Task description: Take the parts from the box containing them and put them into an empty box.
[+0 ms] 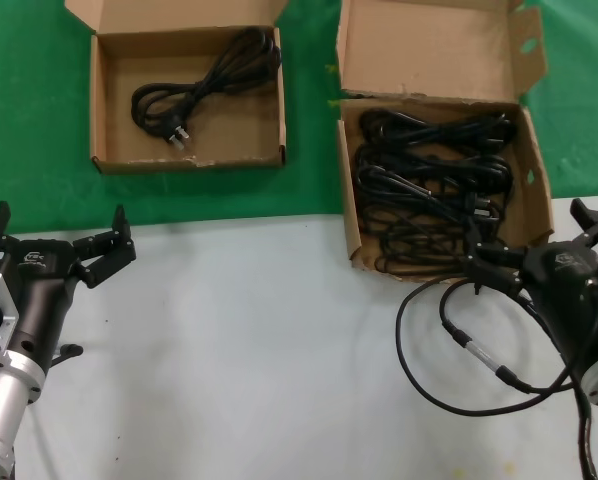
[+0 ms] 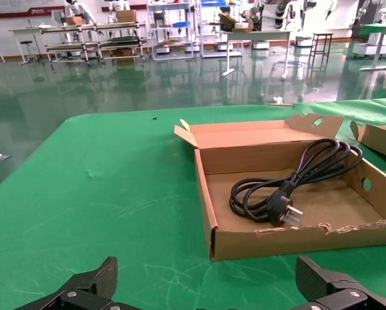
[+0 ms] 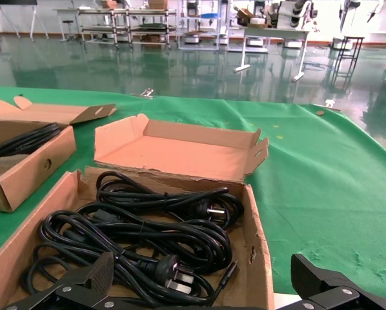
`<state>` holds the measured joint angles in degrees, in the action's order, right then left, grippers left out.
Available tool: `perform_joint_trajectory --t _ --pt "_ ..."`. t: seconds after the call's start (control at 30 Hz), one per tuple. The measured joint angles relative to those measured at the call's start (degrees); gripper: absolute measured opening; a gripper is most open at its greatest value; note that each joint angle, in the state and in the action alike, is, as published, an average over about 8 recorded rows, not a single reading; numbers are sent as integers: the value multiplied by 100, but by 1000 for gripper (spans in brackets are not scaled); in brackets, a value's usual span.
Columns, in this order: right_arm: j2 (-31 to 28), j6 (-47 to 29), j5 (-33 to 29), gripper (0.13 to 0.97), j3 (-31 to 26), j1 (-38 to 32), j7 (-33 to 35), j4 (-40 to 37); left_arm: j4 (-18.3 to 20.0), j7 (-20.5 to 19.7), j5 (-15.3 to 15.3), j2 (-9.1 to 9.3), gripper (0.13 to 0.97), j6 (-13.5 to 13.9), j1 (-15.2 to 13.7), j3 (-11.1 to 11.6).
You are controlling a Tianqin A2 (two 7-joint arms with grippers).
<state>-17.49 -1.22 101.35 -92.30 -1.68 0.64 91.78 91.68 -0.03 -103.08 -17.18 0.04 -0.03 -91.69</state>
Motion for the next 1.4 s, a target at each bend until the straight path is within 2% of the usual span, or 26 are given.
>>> perform_joint_trajectory --t 1.4 --pt "0 0 0 966 0 0 0 0 0 0 0 0 966 0 0 0"
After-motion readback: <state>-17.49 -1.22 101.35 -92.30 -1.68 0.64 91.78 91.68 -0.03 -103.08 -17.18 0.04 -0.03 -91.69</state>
